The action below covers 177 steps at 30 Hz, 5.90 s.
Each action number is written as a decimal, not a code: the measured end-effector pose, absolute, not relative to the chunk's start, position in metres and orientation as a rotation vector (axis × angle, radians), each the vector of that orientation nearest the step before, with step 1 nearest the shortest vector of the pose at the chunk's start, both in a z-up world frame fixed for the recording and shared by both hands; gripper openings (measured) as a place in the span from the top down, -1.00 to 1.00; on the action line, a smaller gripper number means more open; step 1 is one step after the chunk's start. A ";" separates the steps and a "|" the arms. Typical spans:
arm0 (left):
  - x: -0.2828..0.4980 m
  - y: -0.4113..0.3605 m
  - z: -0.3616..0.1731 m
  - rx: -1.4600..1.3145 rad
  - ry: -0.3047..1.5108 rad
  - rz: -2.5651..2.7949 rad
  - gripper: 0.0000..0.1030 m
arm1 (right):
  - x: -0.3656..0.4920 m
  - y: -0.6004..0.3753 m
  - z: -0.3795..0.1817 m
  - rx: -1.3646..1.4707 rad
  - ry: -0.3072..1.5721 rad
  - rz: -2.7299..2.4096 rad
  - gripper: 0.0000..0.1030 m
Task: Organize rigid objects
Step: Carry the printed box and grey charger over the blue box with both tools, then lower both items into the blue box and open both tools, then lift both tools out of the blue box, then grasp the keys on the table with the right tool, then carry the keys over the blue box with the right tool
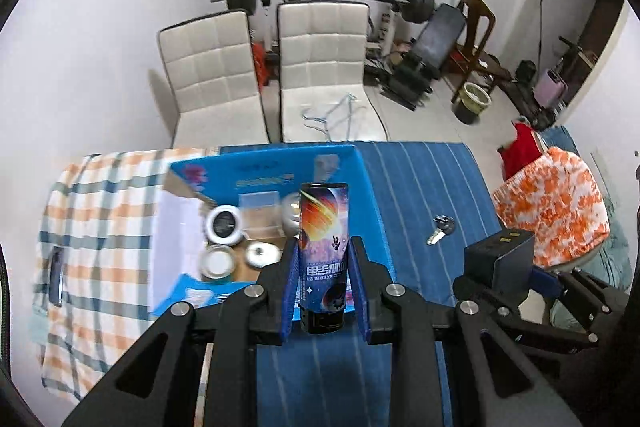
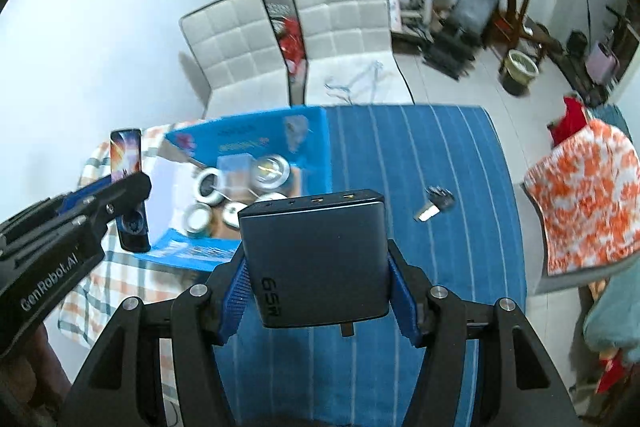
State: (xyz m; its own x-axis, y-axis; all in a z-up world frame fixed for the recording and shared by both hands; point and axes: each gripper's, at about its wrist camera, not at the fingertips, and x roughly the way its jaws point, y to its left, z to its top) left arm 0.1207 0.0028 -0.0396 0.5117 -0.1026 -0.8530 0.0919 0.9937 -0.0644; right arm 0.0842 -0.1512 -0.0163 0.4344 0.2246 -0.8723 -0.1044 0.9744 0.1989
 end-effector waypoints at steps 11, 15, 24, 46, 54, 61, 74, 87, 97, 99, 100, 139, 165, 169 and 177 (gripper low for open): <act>0.122 0.065 -0.029 -0.095 1.018 -0.087 0.59 | 0.103 -0.103 -0.007 0.122 1.089 0.267 -0.23; 0.145 0.088 -0.056 -0.134 1.086 -0.093 0.59 | 0.134 -0.092 -0.052 0.166 1.174 0.299 -0.23; 0.208 0.111 -0.215 -0.286 1.477 -0.147 0.59 | 0.191 -0.049 -0.206 0.166 1.470 0.328 -0.23; 0.220 0.089 -0.273 -0.167 1.636 -0.089 0.23 | 0.217 -0.028 -0.279 0.059 1.568 0.273 -0.27; 0.210 0.099 -0.245 -0.156 1.554 -0.038 -0.50 | 0.204 -0.022 -0.260 0.003 1.519 0.280 -0.68; 0.188 0.110 -0.215 -0.083 1.476 -0.001 -0.99 | 0.175 -0.026 -0.214 -0.071 1.403 0.271 -0.82; 0.158 0.099 -0.138 -0.065 1.295 0.060 -0.99 | 0.140 -0.061 -0.132 0.000 1.284 0.257 -0.85; 0.135 0.080 -0.061 -0.065 1.144 0.043 -0.99 | 0.116 -0.099 -0.051 0.079 1.177 0.280 -0.85; 0.168 0.055 -0.087 -0.072 1.143 0.092 -0.99 | 0.142 -0.194 -0.093 0.277 1.257 0.063 -0.85; 0.182 0.047 -0.106 -0.100 1.174 0.091 -0.99 | 0.154 -0.230 -0.120 0.346 1.302 -0.026 -0.85; 0.188 0.043 -0.116 -0.114 1.193 0.084 -0.99 | 0.158 -0.242 -0.131 0.371 1.311 -0.056 -0.85; 0.269 -0.010 -0.228 -0.050 1.413 0.062 -0.99 | 0.260 -0.274 -0.274 0.245 1.432 -0.258 0.88; 0.161 0.024 -0.078 -0.058 1.169 -0.024 -0.99 | 0.120 -0.174 -0.042 0.236 1.113 0.155 0.89; 0.150 0.041 -0.065 -0.061 1.141 -0.002 -0.99 | 0.112 -0.143 -0.025 0.212 1.086 0.221 0.90; 0.153 0.093 -0.091 -0.101 1.181 0.074 -0.99 | 0.134 -0.080 -0.052 0.152 1.132 0.316 0.91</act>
